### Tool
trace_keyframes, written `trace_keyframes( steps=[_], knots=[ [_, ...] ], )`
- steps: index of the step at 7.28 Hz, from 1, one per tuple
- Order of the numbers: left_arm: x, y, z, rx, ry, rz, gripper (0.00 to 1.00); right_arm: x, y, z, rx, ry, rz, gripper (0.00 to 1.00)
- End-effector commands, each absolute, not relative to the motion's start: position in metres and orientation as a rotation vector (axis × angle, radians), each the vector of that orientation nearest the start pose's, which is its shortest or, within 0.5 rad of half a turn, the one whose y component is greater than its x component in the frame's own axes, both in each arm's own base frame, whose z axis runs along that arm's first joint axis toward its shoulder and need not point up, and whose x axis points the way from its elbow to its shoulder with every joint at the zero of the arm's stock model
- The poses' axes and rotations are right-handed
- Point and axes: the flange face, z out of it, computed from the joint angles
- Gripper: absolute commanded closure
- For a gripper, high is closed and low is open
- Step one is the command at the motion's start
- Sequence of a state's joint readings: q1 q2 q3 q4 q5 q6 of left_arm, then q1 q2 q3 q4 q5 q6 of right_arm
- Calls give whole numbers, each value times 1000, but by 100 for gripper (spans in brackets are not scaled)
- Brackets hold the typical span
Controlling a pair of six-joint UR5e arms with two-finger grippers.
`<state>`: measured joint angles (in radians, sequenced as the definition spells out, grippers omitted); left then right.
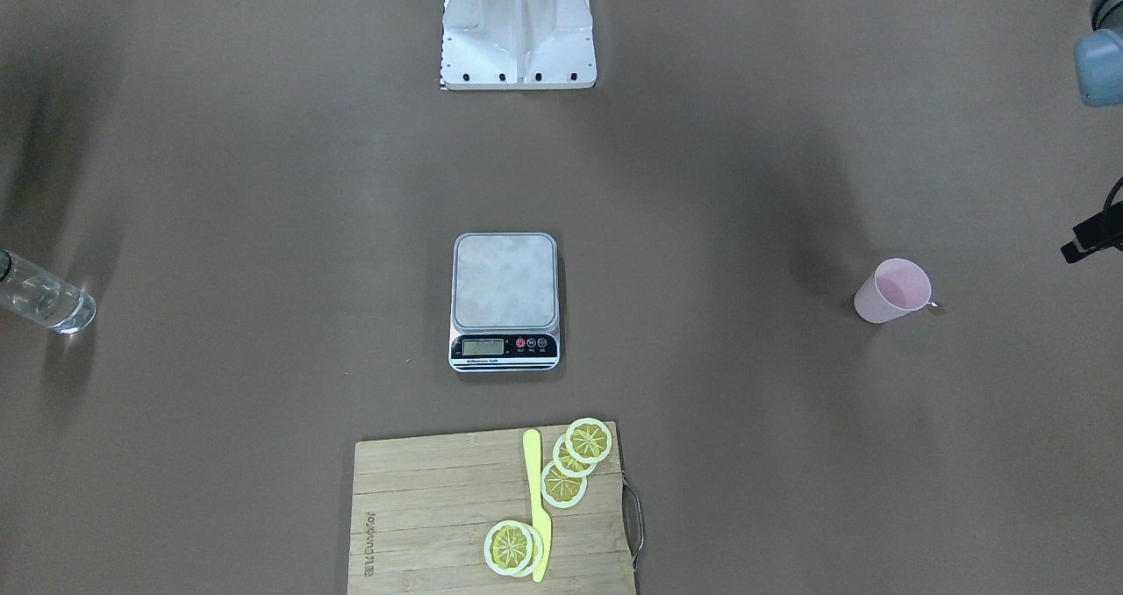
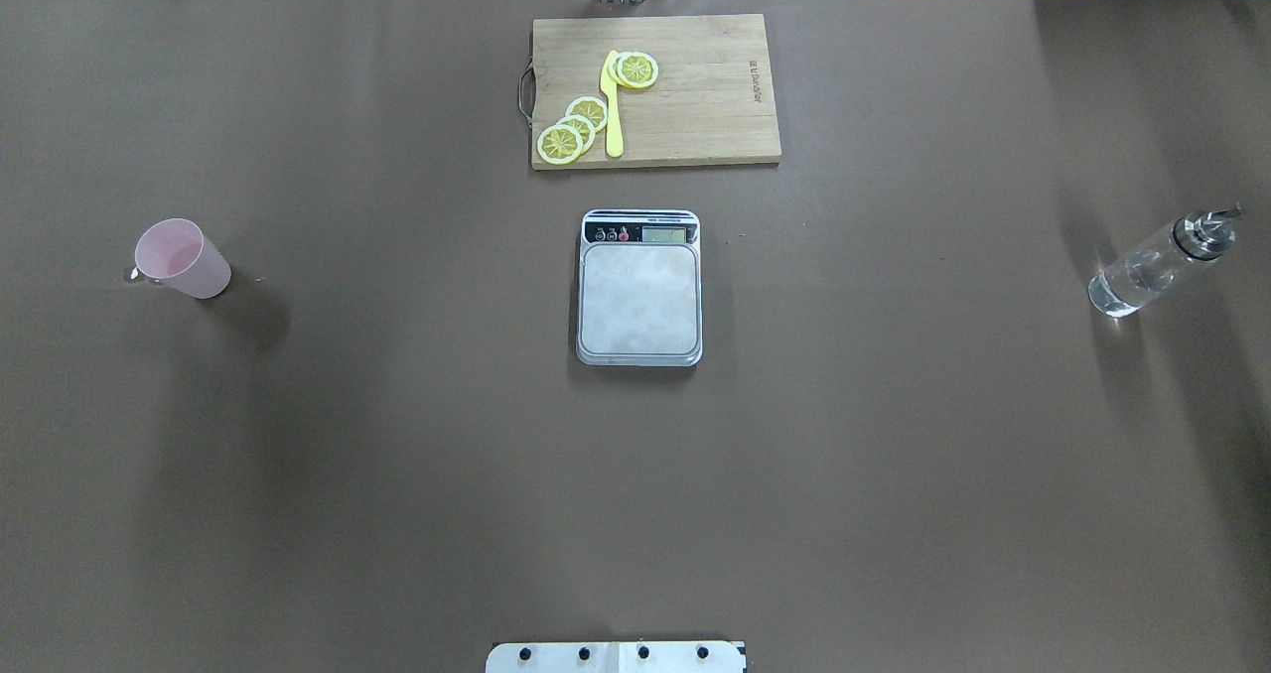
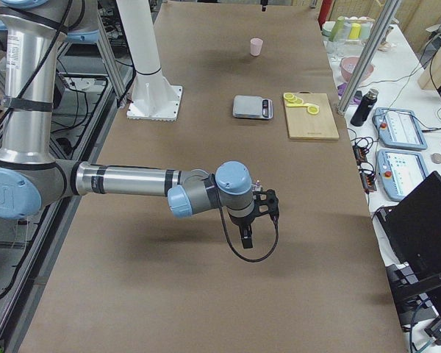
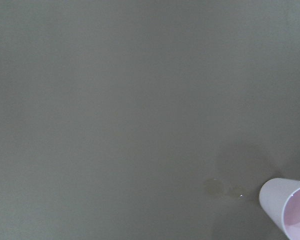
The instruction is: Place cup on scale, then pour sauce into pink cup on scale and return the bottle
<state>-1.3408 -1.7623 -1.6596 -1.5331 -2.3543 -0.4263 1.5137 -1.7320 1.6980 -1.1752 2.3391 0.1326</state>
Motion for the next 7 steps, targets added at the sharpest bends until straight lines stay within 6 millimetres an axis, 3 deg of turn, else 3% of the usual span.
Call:
trace_keyframes(
  steps=[1,3,4,7],
  knots=[
    [128,-571,493,-73,823,-71,1,34,-440,646,358,-850,-166,0],
    [174,-566,481,-102,828,-36,1,33,-430,697,454,-860,-215,0],
    [183,-564,488,-116,824,-22,2,33,-428,705,483,-874,-233,0],
    [192,-570,514,-120,828,-11,3,27,-427,687,562,-947,-307,0]
  ],
)
